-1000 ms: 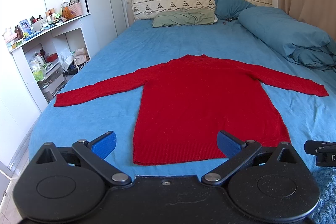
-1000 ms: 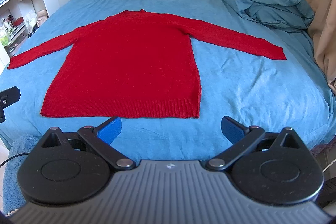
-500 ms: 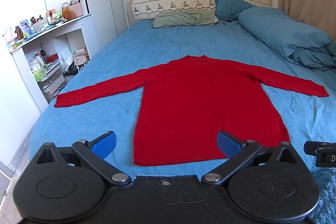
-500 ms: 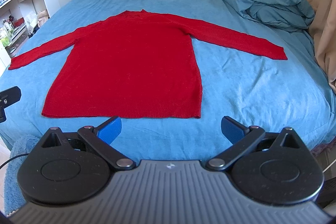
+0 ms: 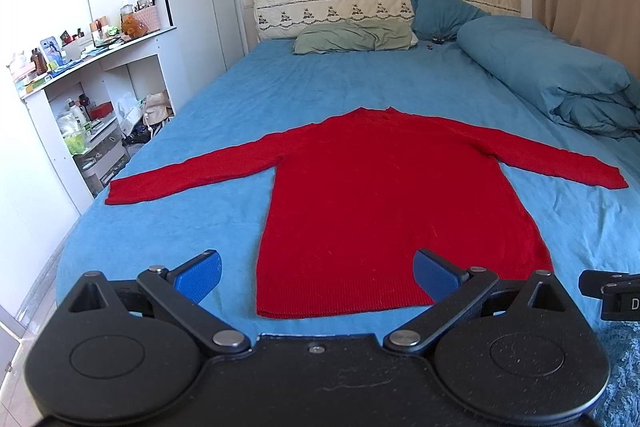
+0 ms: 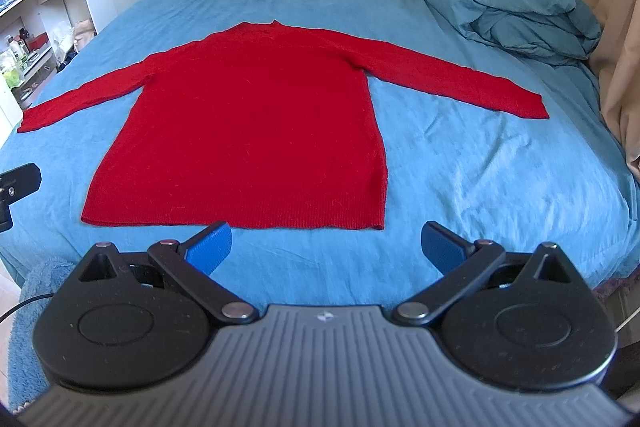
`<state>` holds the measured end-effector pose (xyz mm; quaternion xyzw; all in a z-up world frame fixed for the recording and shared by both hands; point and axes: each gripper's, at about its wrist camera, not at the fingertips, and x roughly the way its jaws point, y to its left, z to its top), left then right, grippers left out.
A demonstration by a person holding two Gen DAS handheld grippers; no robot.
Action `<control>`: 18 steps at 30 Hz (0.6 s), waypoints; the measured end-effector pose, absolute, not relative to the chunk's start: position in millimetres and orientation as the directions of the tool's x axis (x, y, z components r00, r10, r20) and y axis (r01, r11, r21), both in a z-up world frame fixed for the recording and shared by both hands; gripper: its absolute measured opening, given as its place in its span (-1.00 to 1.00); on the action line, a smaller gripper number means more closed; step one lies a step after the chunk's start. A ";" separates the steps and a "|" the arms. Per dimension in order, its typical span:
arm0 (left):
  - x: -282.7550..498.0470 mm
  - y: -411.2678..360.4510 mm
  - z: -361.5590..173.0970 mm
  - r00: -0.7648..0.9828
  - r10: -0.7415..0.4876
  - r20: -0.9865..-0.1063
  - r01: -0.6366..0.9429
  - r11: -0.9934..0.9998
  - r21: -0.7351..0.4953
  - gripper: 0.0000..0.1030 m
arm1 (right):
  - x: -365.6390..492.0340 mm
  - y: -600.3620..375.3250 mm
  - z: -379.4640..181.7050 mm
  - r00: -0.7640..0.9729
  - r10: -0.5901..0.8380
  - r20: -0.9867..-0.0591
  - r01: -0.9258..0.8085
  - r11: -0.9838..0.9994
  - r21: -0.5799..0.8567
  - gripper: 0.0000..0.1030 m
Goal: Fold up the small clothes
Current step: 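Lower the right tool to the sweater sleeve and close on its cuff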
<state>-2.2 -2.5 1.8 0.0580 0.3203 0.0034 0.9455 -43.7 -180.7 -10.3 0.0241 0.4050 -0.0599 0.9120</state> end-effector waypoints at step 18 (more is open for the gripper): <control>81.5 -28.5 43.2 0.843 -0.011 -0.537 0.069 0.994 0.089 1.00 | 24.4 -274.4 38.1 0.736 -0.166 -0.657 0.257 0.965 0.044 1.00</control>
